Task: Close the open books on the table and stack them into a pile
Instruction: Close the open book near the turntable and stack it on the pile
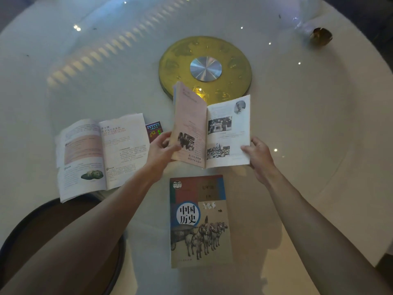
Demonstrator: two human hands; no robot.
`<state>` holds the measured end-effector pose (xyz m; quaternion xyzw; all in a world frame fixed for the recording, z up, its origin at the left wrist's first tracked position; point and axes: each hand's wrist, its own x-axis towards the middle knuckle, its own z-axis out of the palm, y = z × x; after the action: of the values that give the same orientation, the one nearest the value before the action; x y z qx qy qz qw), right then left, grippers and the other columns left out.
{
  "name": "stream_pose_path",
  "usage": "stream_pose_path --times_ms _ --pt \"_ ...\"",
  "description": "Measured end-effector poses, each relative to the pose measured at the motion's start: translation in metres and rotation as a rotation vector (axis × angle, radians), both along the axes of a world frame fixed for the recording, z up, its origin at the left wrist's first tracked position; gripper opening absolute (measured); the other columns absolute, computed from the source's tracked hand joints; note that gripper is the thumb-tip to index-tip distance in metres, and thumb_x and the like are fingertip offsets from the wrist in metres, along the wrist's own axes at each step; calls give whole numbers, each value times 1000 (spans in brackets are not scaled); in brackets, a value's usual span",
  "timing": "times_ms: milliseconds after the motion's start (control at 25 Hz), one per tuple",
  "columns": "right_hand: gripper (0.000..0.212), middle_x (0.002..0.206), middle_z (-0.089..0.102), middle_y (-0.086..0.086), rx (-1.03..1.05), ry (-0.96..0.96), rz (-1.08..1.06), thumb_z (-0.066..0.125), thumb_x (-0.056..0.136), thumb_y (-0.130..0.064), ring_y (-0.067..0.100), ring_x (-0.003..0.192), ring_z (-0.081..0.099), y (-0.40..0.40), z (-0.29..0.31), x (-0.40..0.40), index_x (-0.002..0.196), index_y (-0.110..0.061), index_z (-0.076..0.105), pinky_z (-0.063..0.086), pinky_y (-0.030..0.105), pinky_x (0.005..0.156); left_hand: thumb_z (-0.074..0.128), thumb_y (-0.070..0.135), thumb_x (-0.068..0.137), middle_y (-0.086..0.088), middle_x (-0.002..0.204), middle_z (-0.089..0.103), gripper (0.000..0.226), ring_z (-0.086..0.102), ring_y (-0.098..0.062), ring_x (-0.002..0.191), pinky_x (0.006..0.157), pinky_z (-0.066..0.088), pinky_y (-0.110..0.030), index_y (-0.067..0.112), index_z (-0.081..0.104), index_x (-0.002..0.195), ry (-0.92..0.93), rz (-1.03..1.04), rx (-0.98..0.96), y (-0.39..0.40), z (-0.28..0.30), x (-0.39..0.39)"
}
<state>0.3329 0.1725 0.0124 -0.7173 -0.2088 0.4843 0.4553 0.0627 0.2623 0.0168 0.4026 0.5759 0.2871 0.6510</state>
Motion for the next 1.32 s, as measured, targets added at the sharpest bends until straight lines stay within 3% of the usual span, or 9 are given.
stream_pose_path --times_ms 240,440,600,680,800,920,1040,1200,1320 --pt "25 111 79 5 113 27 118 52 102 -18 26 101 76 11 28 -56 114 -24 74 62 47 87 59 -4 90 -7 117 71 48 70 -19 95 76 64 -34 13 62 134 -100 -241 43 -30 31 37" --pt "37 106 77 13 107 12 159 60 100 -41 31 88 78 16 39 -79 119 -11 70 66 46 68 49 -5 90 -3 108 72 53 69 -11 98 79 58 -19 18 62 136 -153 -375 -1 -42 37 47" --pt "29 105 77 7 56 -198 161 59 92 -17 27 94 77 18 41 -76 120 -13 69 66 44 75 43 -11 93 1 123 67 51 64 -18 109 92 54 -27 8 61 137 -123 -435 -26 -50 36 42" --pt "30 101 78 10 72 -219 150 51 90 -7 31 92 77 14 49 -73 111 -12 72 65 49 76 48 -5 95 -8 132 65 44 63 -29 118 94 53 -30 6 62 135 -65 -360 15 -54 39 41" --pt "31 100 78 9 109 -105 126 48 92 -5 31 91 77 2 64 -66 109 -9 73 63 57 81 56 12 100 -13 135 61 45 63 -23 109 77 56 -21 7 52 144 72 -190 50 -49 35 27" --pt "33 103 72 15 166 163 123 46 96 -1 29 91 71 -18 79 -62 121 -1 67 62 49 80 59 30 100 -13 129 63 46 67 -29 105 85 57 -38 6 54 139 79 -118 -102 -50 25 4" --pt "38 107 73 15 154 299 103 44 96 1 28 94 70 -45 77 -64 126 -2 67 61 43 80 60 23 100 -16 111 70 22 69 -25 84 69 55 -34 4 67 108 14 -79 -216 -65 17 -10" --pt "38 104 75 12 102 333 110 43 96 0 25 90 72 -84 54 -74 125 -4 68 61 39 73 68 8 93 -21 116 70 39 71 -25 87 65 59 -32 -6 60 128 36 23 -278 -99 -9 -36" --pt "37 98 77 8 16 324 106 45 96 -1 22 83 74 -117 30 -82 119 -9 73 62 33 67 70 5 91 -21 111 72 39 73 -26 89 71 60 -33 -7 61 126 16 59 -312 -133 -23 -55"
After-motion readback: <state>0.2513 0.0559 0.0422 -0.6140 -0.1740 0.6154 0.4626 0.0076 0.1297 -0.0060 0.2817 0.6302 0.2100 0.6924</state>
